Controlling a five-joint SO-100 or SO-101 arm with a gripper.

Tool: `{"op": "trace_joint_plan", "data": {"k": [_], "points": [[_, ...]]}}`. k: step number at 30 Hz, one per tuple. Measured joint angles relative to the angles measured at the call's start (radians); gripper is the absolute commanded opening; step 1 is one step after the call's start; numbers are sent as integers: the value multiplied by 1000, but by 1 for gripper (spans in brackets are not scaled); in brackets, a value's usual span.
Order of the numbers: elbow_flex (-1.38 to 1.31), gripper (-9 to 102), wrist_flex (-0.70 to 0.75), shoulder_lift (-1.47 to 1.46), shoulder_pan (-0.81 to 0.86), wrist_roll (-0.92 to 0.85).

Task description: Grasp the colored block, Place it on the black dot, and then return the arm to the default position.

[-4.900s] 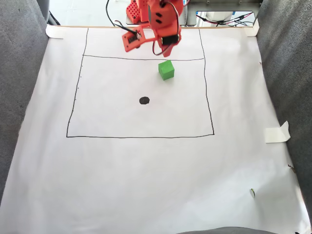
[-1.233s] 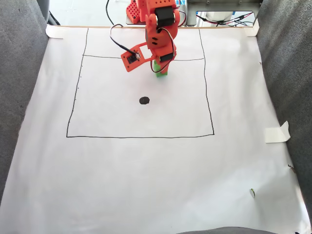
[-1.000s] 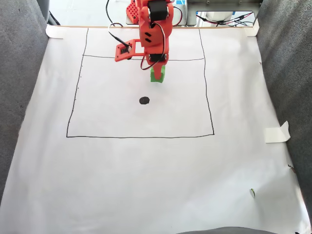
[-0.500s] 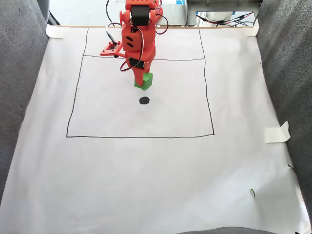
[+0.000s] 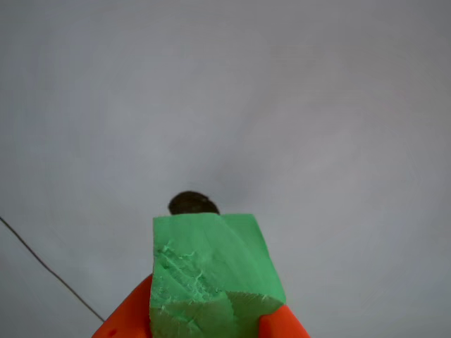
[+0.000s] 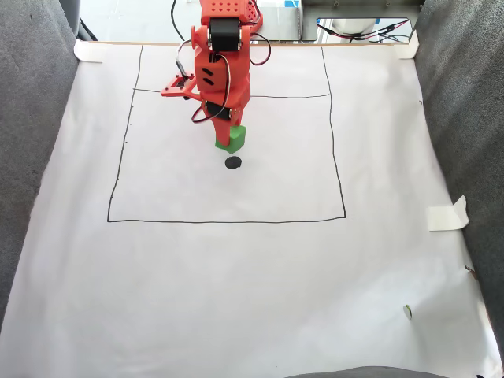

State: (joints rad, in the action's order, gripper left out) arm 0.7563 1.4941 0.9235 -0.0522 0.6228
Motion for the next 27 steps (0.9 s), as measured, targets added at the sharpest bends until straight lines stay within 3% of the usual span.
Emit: {"op": "trace_joint_plan", "data": {"k": [8, 27], "points": [[-115, 0, 83, -72, -2, -9], [-212, 0, 0, -232, 20, -77]]}}
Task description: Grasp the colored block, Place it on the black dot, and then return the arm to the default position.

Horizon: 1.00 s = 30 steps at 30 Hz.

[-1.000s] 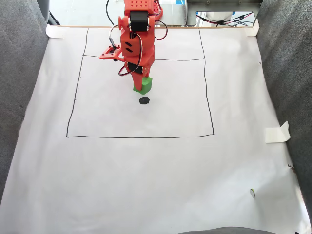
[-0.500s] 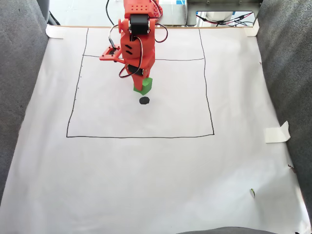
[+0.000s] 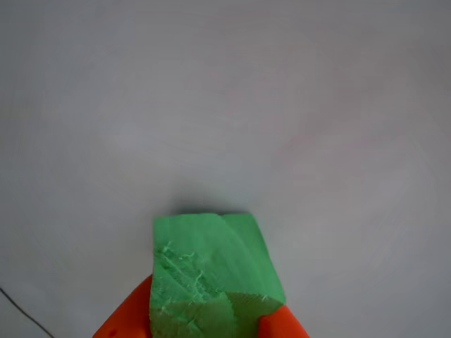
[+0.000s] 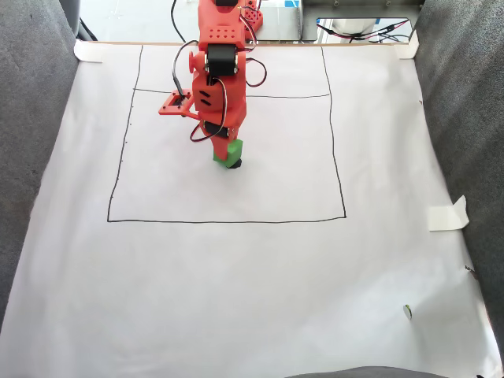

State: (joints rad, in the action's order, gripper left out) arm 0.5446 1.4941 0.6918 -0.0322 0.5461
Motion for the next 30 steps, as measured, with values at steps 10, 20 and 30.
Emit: {"op": "trace_joint_plan", "data": {"k": [10, 20, 30], "points": [[-2, 0, -17, -3, -32, -28], [-2, 0, 26, -3, -54, -28], [-46, 0, 43, -26, -20, -26]]}}
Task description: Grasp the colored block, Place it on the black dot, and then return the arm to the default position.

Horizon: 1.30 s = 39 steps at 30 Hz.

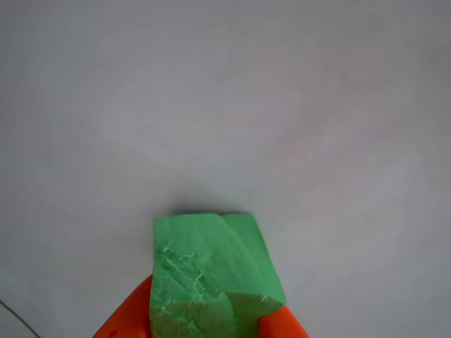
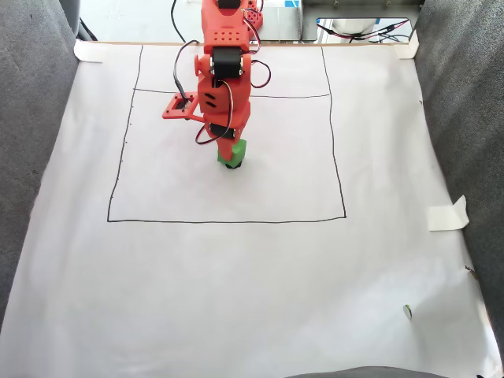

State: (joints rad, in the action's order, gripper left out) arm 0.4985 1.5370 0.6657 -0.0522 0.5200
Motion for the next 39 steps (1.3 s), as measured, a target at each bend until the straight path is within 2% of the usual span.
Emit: {"op": "trace_joint_plan", "data": {"k": [15, 24, 27, 31, 36, 39], "points": [[-2, 1, 11, -3, -2, -32], [-2, 19, 29, -3, -2, -38], [-2, 32, 35, -5, -5, -38], [-2, 41, 37, -5, 0, -38], [3, 50, 54, 8, 2, -34], [54, 51, 54, 69, 2, -34]]}}
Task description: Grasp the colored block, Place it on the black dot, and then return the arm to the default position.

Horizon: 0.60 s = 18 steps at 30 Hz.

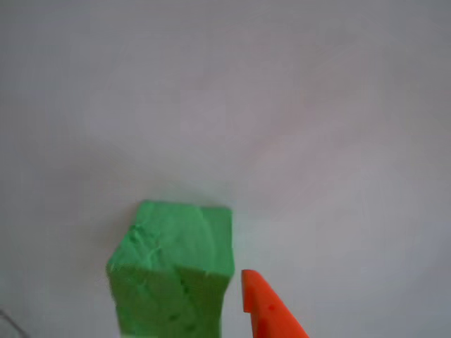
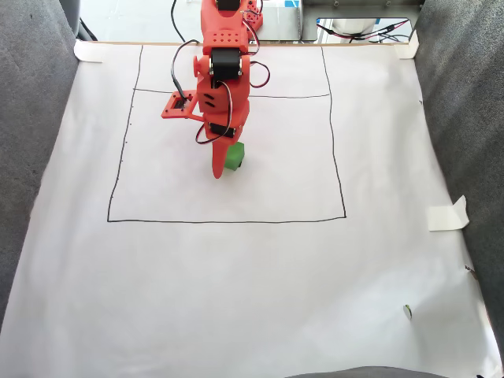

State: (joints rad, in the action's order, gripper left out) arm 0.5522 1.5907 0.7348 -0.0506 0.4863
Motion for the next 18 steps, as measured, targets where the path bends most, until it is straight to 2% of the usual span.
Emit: {"op": "trace_joint_plan", "data": {"k": [8, 18], "points": [[374, 50, -135, 344, -66, -44], [1117, 49, -469, 1129, -156, -138]]}}
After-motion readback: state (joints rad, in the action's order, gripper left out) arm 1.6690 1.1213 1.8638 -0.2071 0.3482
